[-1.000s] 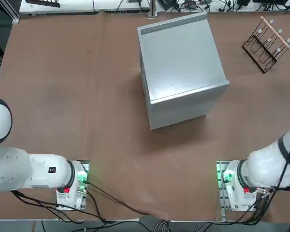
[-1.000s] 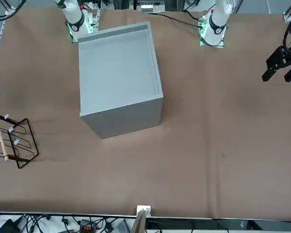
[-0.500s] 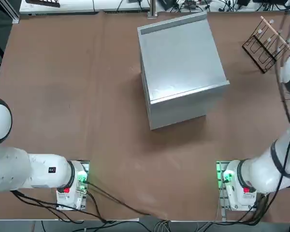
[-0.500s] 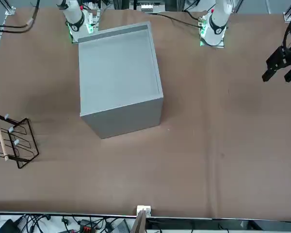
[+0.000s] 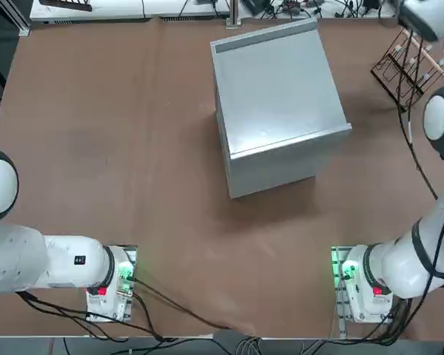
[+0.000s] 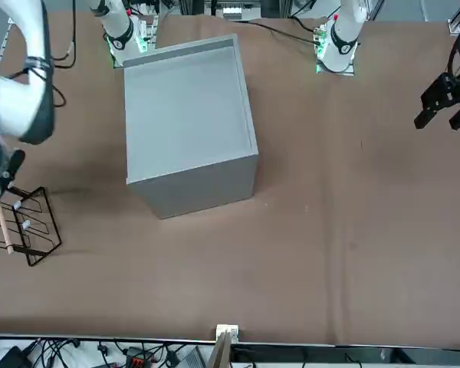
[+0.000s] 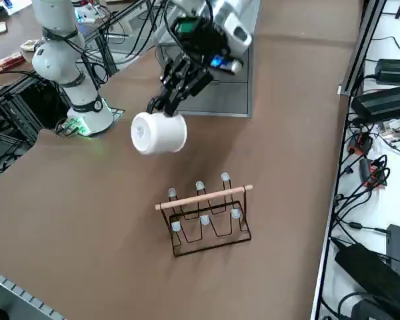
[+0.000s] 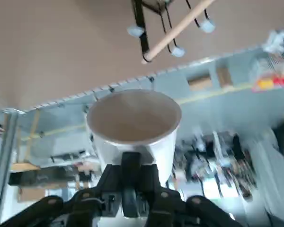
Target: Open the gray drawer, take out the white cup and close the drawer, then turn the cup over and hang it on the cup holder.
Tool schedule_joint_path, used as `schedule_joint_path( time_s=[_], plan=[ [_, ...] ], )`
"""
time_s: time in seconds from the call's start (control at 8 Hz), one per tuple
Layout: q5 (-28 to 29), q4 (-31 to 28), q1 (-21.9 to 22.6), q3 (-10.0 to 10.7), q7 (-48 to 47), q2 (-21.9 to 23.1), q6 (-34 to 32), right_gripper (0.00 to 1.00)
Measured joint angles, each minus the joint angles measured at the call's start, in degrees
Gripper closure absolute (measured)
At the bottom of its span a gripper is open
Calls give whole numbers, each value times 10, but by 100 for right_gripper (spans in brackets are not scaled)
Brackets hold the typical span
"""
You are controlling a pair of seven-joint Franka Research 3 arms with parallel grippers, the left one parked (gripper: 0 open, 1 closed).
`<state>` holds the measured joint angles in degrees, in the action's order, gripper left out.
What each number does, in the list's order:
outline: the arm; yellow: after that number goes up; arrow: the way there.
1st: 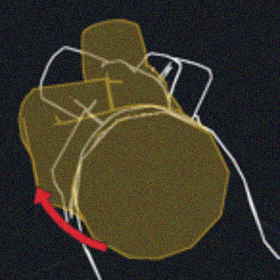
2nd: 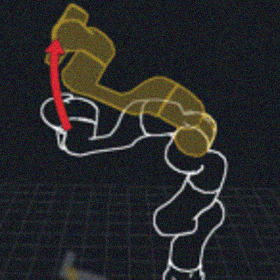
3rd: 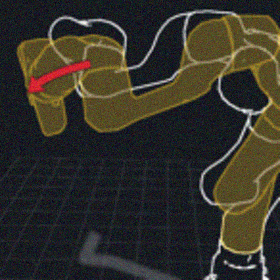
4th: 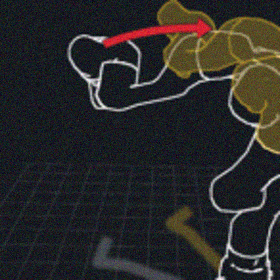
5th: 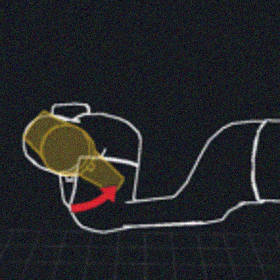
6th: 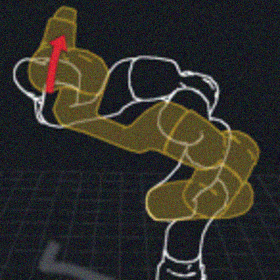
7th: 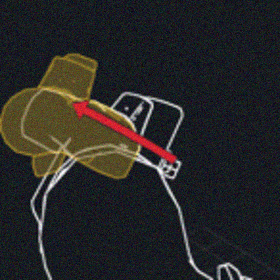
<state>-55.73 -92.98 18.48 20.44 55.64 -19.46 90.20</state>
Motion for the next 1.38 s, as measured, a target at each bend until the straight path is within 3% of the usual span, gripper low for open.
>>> schedule_joint_path(
  time_s=[0.38,0.62,1.38],
  plan=[
    [-181,-190,-2,-40,-127,69,59,80],
    [-274,-280,-4,-44,-163,109,105,80],
    [-429,-369,-25,-56,-182,108,125,80]
  ],
)
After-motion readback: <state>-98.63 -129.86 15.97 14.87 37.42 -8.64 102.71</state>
